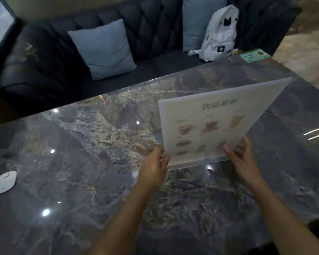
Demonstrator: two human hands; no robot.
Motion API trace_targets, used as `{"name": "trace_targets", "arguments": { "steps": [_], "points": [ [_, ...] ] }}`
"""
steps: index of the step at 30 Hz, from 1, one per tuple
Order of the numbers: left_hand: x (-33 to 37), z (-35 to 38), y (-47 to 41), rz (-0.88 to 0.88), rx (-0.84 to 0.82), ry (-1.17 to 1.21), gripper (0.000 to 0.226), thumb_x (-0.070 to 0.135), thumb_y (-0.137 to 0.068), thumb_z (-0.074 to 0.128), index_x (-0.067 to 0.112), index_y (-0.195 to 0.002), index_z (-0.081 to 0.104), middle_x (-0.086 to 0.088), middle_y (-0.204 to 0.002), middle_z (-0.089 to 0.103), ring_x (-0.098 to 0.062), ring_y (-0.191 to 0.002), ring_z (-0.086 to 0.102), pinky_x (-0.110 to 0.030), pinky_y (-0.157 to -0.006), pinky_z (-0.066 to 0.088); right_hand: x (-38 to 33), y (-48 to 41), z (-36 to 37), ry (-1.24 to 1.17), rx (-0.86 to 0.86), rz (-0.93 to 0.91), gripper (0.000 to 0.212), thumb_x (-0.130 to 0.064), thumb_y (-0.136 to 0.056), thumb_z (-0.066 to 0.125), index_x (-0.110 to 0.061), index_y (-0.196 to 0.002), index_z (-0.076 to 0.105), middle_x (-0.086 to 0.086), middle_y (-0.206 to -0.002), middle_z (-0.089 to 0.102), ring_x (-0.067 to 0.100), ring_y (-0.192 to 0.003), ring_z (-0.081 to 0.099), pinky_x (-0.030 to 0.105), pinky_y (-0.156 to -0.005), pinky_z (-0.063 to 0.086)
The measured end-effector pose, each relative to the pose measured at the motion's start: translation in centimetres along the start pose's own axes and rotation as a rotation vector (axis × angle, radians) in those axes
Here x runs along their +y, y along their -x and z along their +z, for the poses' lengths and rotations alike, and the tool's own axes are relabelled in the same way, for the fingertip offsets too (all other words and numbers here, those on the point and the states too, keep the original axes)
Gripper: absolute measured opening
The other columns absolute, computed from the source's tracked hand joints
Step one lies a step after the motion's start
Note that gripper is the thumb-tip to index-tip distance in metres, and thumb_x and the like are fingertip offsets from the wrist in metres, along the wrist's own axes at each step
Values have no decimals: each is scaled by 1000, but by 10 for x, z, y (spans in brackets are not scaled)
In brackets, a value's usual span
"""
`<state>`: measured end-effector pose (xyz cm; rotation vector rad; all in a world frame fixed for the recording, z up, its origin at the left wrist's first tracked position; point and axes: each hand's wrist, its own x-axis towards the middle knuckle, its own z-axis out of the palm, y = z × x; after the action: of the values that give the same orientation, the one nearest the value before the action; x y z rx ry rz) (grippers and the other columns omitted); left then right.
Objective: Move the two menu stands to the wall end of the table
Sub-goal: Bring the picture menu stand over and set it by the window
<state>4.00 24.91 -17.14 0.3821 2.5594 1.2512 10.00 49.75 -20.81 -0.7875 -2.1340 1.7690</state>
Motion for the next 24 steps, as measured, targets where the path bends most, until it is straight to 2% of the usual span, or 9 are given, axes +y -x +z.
{"name": "trace_targets", "arguments": {
  "steps": [1, 4, 8, 11, 13, 17, 21, 22, 24],
  "points": [
    [1, 3, 1, 13, 20, 29, 28, 29, -94, 42, 21, -121, 46, -9, -111, 65, -24, -94, 61, -43, -78, 51, 1, -1, 3, -7, -19, -37, 53, -19, -83, 61, -24, -128, 33, -5, -110, 54, -7, -91, 55, 6, -69, 43],
    [5, 11, 2, 23, 74, 89, 26, 25, -96, 39, 22, -120, 48, -6, -111, 65, -21, -95, 59, -40, -80, 50, 0, -4, 9, -37, -20, -100, 37, -13, -84, 61, -21, -114, 42, -8, -104, 56, -11, -89, 54, 2, -69, 42],
    [8, 14, 3, 1, 124, 158, 29, 23, -97, 37, 19, -122, 50, -8, -120, 62, -23, -107, 57, -43, -90, 48, -1, -5, 15, -16, 12, -110, 33, -18, -83, 63, -24, -109, 44, -18, -100, 55, -19, -84, 54, 1, -68, 41],
    [6, 9, 3, -31, 185, 172, 26, 22, -96, 39, 18, -116, 55, -8, -108, 66, -26, -96, 60, -40, -80, 48, -2, -5, 21, 1, 9, -89, 33, -26, -83, 63, -25, -109, 44, -6, -106, 57, 2, -92, 57, 19, -79, 42],
    [1, 4, 6, -71, 225, 189, 25, 19, -96, 40, 15, -115, 57, -10, -109, 66, -27, -96, 60, -40, -80, 49, -6, -5, 31, 9, 0, -78, 32, -31, -82, 62, -24, -107, 44, -3, -106, 56, 14, -96, 55, 28, -80, 41],
    [-13, -14, 19, -179, 275, 244, 23, 19, -96, 40, 13, -107, 58, -11, -106, 65, -28, -94, 60, -42, -82, 49, -23, -1, 61, 12, -79, -68, 39, -33, -83, 61, -19, -114, 42, 0, -112, 52, 18, -100, 52, 32, -82, 42],
    [-32, -43, 38, -255, 386, 267, 23, 17, -95, 41, 8, -102, 61, -16, -102, 66, -30, -93, 61, -48, -86, 50, -44, 11, 101, -19, -189, -119, 36, -26, -86, 58, -12, -116, 43, 4, -113, 51, 19, -100, 51, 11, -71, 43],
    [-37, -51, 44, -266, 424, 270, 22, 17, -95, 42, 6, -99, 61, -18, -99, 66, -32, -92, 61, -50, -85, 50, -48, 14, 112, -10, -225, -127, 35, -27, -86, 57, -14, -114, 42, 4, -113, 51, 19, -99, 51, 12, -70, 43],
    [-49, -69, 57, -292, 498, 249, 23, 18, -95, 42, 4, -96, 60, -19, -95, 67, -33, -88, 62, -51, -83, 50, -57, 22, 137, 10, -287, -123, 36, -32, -86, 57, -16, -113, 41, 4, -113, 51, 22, -98, 51, 29, -78, 46]
  ]
}}
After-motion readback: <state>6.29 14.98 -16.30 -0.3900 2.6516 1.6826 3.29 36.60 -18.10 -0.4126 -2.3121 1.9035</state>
